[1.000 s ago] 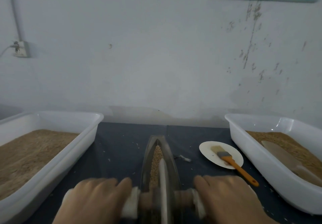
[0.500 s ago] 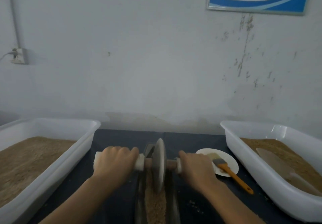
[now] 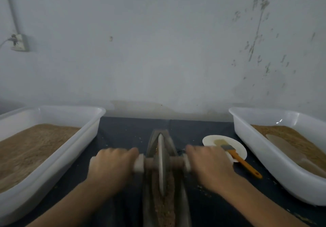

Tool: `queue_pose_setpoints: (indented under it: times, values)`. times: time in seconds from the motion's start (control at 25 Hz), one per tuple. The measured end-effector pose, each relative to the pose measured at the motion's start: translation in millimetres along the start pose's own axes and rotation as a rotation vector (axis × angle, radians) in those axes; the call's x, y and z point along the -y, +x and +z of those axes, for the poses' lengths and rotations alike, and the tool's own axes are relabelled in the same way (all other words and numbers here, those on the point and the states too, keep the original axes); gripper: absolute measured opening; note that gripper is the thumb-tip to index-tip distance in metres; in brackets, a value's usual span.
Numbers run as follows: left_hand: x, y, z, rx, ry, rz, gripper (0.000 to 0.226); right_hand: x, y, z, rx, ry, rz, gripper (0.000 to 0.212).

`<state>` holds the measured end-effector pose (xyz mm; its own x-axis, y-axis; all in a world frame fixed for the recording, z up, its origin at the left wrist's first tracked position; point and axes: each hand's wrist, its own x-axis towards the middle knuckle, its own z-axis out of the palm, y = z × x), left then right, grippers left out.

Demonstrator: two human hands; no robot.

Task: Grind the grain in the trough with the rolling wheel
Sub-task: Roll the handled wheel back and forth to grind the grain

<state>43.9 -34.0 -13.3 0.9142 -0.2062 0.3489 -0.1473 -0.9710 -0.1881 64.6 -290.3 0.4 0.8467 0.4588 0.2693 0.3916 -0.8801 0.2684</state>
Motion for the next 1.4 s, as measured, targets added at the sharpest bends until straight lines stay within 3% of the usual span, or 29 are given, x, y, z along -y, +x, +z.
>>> queue_pose_setpoints:
  times: [0.12, 0.24, 0.36, 0.48, 0.56, 0.64, 0.72, 0.96, 1.08, 1.16, 1.24, 1.32, 1.4]
  values:
    - [2.8, 36.1, 16.2, -0.059, 0.015, -0.080, 0.028, -4.8, 49.6, 3.3, -0.082, -0.102, 0.049, 0.023]
    - [5.3, 30.4, 14.7, -0.060, -0.020, -0.080, 0.026, -0.4, 44.5, -3.5, -0.085, -0.104, 0.026, 0.025]
    - [3.3, -15.5, 8.3, -0.049, -0.080, 0.025, 0.026, 9.7, -16.5, -13.0, 0.064, 0.008, -0.048, 0.032]
    - [2.2, -54.7, -15.0, -0.098, -0.079, 0.193, 0.052, 7.3, -53.8, -35.3, 0.232, 0.058, -0.105, 0.033]
    - [4.6, -56.7, -24.5, -0.046, -0.028, 0.201, 0.051, 4.1, -52.1, -36.9, 0.283, 0.045, -0.098, 0.039]
    - [4.0, -42.2, -13.2, 0.060, 0.001, 0.096, 0.040, 4.0, -35.0, -22.9, 0.157, 0.071, -0.074, 0.033]
    - [1.3, -10.6, -1.2, -0.004, 0.061, 0.029, 0.035, 0.3, -5.2, -4.6, 0.037, 0.066, -0.008, 0.027]
    - [6.3, 48.4, 5.3, -0.032, 0.046, -0.040, 0.018, -9.9, 51.5, 6.2, -0.060, -0.049, 0.056, 0.026]
    - [3.8, -5.6, -3.4, -0.031, 0.018, 0.063, 0.033, -1.2, -4.7, 0.6, 0.043, 0.064, -0.013, 0.032]
    - [-1.4, -40.7, -22.1, -0.121, -0.018, 0.240, 0.053, 1.5, -41.3, -13.8, 0.176, 0.114, -0.045, 0.032]
    - [0.1, -56.7, -39.5, -0.225, -0.065, 0.294, 0.057, -0.3, -55.7, -27.0, 0.324, 0.115, -0.047, 0.035]
    - [-3.3, -56.1, -45.9, -0.110, -0.018, 0.251, 0.056, 1.3, -54.9, -29.4, 0.384, 0.105, -0.018, 0.036]
    - [-7.1, -36.2, -34.5, -0.029, 0.086, 0.208, 0.049, -0.5, -42.4, -13.7, 0.289, 0.149, -0.009, 0.030]
